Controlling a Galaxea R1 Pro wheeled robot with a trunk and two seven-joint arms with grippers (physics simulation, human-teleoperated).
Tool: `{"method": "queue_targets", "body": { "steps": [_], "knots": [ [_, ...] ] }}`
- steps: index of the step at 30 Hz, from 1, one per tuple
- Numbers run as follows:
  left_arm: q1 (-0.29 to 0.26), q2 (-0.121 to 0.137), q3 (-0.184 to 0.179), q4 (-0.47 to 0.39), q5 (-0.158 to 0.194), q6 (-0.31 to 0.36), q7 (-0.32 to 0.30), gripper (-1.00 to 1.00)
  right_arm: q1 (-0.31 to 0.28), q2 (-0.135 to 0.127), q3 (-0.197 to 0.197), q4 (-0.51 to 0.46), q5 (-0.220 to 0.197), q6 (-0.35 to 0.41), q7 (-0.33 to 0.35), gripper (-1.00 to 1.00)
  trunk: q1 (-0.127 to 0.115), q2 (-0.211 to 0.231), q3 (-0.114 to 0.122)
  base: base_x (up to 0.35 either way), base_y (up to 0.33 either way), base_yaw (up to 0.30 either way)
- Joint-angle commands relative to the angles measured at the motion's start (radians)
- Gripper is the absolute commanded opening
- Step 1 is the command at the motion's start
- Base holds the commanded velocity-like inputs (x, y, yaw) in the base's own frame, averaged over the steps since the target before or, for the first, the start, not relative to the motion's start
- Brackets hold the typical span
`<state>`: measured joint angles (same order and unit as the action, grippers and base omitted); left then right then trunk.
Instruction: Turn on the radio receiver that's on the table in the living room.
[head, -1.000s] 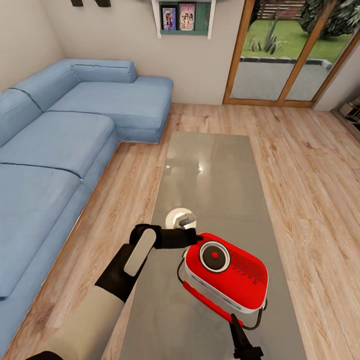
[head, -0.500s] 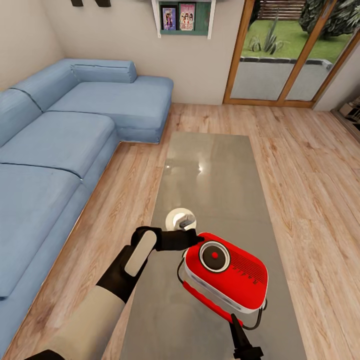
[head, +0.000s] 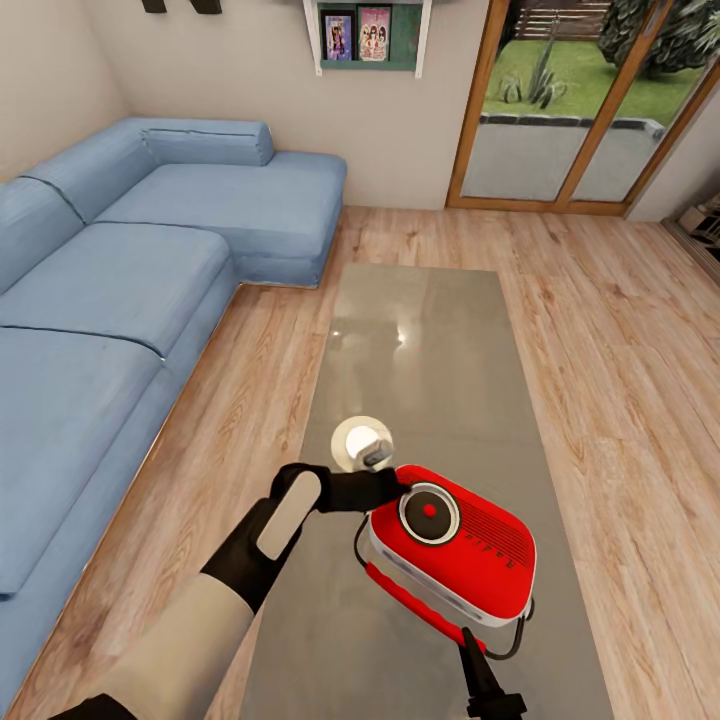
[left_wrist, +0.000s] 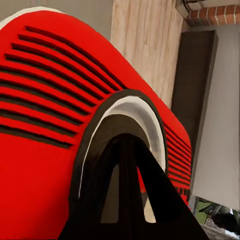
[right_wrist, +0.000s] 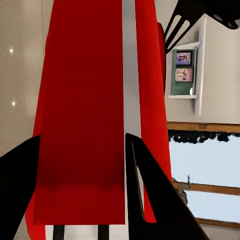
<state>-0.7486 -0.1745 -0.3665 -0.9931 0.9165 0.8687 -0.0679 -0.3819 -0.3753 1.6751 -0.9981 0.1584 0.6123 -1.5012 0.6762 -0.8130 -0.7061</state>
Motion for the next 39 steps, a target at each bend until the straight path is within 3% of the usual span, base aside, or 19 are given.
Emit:
{"method": "queue_targets", "body": {
  "steps": [1,4,5,9,19,25,31,34,39],
  "knots": [
    [0.0,0.0,-0.003,0.002,0.017,0.0,0.026,-1.0,0.0,0.0,0.0,0.0,0.003,0.0,-0.001,-1.0,0.0,0.0,0.0,0.0,0.0,0.0],
    [0.0,0.0,-0.008,0.003,0.07,-0.001,0.063,-1.0,0.0,0.004,0.0,0.0,0.003,0.0,-0.001,-1.0,0.0,0.0,0.0,0.0,0.0,0.0],
    [0.0,0.0,-0.019,0.003,0.101,-0.002,0.074,-1.0,0.0,0.006,0.0,0.0,0.003,0.0,-0.001,-1.0,0.0,0.0,0.0,0.0,0.0,0.0],
    [0.0,0.0,-0.084,0.004,0.138,-0.031,0.084,-1.0,0.0,0.01,0.0,0.0,0.003,0.0,-0.001,-1.0,0.0,0.0,0.0,0.0,0.0,0.0],
    [0.0,0.0,-0.115,0.005,0.166,-0.051,0.085,-1.0,0.0,0.011,0.0,0.0,0.004,0.0,-0.001,-1.0,0.0,0.0,0.0,0.0,0.0,0.0],
    [0.0,0.0,-0.173,0.03,0.185,-0.094,0.085,-1.0,0.0,0.012,0.0,0.0,0.004,0.0,-0.001,-1.0,0.0,0.0,0.0,0.0,0.0,0.0],
    [0.0,0.0,-0.183,0.03,0.202,-0.11,0.085,-1.0,0.0,0.011,0.0,0.0,0.004,0.0,-0.001,-1.0,0.0,0.0,0.0,0.0,0.0,0.0],
    [0.0,0.0,-0.185,0.005,0.203,-0.11,0.085,-1.0,0.0,0.01,-0.001,0.0,0.003,-0.001,-0.001,-1.0,0.0,0.0,0.0,0.0,0.0,0.0],
    [0.0,0.0,-0.187,-0.12,0.207,-0.105,0.086,-1.0,0.0,0.008,-0.001,0.0,0.002,-0.002,-0.001,-1.0,0.0,0.0,0.0,0.0,0.0,0.0]
  ]
}}
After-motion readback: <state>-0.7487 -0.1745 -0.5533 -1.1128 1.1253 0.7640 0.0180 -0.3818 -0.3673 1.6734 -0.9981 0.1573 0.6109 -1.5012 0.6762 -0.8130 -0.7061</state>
